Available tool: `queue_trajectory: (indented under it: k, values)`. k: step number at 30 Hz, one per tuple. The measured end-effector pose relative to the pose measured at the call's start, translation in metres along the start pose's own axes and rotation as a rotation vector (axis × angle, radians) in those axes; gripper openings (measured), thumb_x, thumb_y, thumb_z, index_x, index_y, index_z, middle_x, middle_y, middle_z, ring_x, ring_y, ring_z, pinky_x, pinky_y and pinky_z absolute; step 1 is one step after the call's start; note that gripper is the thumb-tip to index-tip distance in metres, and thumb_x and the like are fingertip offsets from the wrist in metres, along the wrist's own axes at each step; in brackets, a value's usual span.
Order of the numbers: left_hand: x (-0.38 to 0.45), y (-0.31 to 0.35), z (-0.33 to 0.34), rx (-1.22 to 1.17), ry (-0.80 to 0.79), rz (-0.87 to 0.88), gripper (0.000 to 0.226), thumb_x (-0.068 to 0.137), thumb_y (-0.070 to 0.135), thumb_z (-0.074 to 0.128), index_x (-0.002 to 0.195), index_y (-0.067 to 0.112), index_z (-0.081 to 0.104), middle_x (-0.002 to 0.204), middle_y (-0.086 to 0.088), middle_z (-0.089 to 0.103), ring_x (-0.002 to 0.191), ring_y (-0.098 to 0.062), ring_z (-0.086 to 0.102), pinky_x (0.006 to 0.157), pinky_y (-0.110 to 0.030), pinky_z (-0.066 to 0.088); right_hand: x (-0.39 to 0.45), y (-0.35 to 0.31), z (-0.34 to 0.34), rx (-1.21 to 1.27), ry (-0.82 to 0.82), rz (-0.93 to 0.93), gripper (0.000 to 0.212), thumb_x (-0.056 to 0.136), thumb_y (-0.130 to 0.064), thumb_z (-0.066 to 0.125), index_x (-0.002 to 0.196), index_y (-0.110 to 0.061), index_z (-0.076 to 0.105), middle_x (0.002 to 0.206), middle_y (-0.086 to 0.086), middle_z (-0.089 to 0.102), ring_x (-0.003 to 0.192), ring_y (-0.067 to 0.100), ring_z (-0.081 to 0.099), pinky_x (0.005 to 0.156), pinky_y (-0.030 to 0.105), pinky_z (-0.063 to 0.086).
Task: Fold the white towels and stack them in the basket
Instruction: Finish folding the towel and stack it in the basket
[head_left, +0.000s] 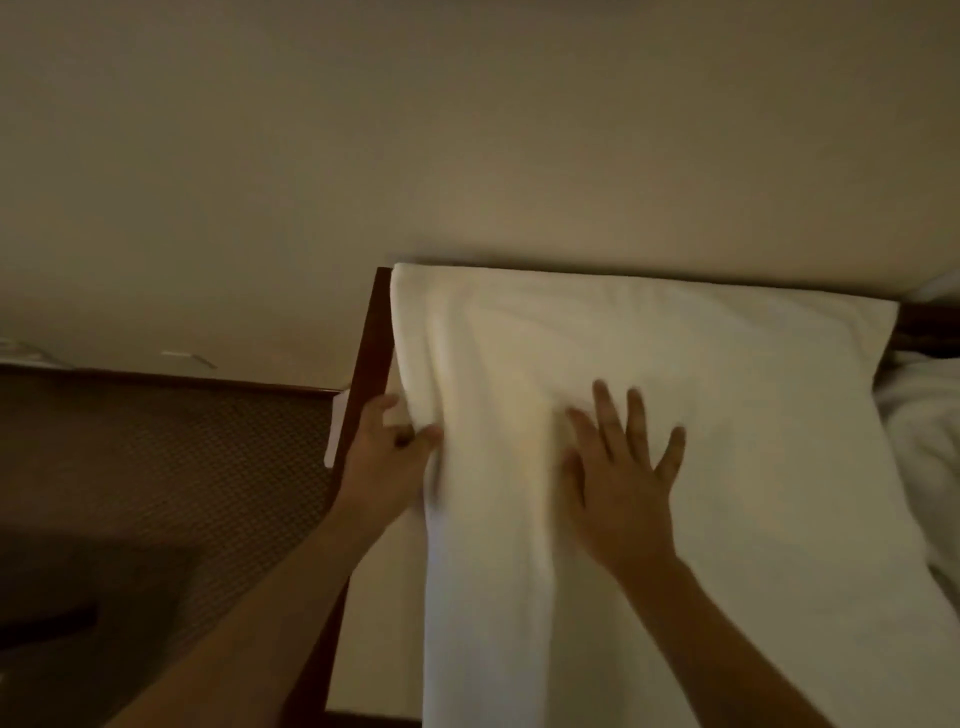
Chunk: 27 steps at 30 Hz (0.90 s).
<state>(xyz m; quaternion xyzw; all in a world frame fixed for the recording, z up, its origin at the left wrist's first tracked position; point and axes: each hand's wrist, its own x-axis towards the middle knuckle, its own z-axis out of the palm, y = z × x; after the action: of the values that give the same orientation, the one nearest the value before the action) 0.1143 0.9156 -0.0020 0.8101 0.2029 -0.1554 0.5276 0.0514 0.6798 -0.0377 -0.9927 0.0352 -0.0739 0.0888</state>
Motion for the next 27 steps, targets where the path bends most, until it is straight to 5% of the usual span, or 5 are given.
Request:
queue_trajectory:
  k: [5,9,13,17,27]
  values:
    - [-0.074,-0.038,0.003,0.016,-0.149,-0.104,0.017,0.094,0.018,0.067,0.11,0.022,0.068,0.099,0.004,0.076,0.091,-0.014,0.073,0.082,-0.035,0.061,-0.117,-0.012,0.007,0.013,-0.193,0.102,0.059,0.094,-0.044,0.037,0.152,-0.03,0.041,0.166,0.0,0.025,0.153,0.034,0.018,0.111,0.074,0.014]
    - [-0.093,-0.039,0.004,0.072,-0.277,-0.091,0.02,0.093,0.011,0.064,0.087,0.027,0.074,0.083,0.006,0.077,0.078,-0.014,0.073,0.075,-0.03,0.059,-0.128,-0.017,0.006,-0.008,-0.278,0.099,0.061,0.099,-0.045,0.03,0.158,-0.029,0.028,0.167,0.0,0.021,0.154,0.034,0.016,0.114,0.072,0.011]
    - [-0.083,-0.05,-0.018,-0.037,-0.026,-0.161,0.014,0.096,0.01,0.059,0.092,0.009,0.072,0.082,-0.006,0.07,0.078,-0.025,0.066,0.073,-0.043,0.058,-0.13,-0.02,-0.001,0.015,-0.307,0.16,0.06,0.102,-0.051,0.023,0.159,-0.034,0.023,0.168,-0.005,0.013,0.156,0.028,0.006,0.118,0.067,0.004]
    - [-0.077,-0.063,-0.056,0.011,0.287,-0.125,0.023,0.098,0.018,0.053,0.115,0.008,0.065,0.096,-0.007,0.066,0.081,-0.02,0.06,0.063,-0.032,0.047,-0.127,-0.019,0.0,0.026,-0.317,0.16,0.061,0.101,-0.054,0.016,0.16,-0.038,0.014,0.169,-0.01,0.002,0.156,0.024,-0.004,0.119,0.064,-0.004]
    - [-0.154,-0.097,-0.075,-0.272,-0.411,-0.26,0.031,0.093,0.026,0.067,0.121,0.015,0.069,0.116,-0.003,0.075,0.113,-0.025,0.068,0.099,-0.048,0.053,-0.13,-0.02,-0.003,0.01,-0.327,0.166,0.064,0.099,-0.055,0.007,0.16,-0.038,0.002,0.169,-0.009,-0.005,0.155,0.025,-0.01,0.119,0.065,-0.005]
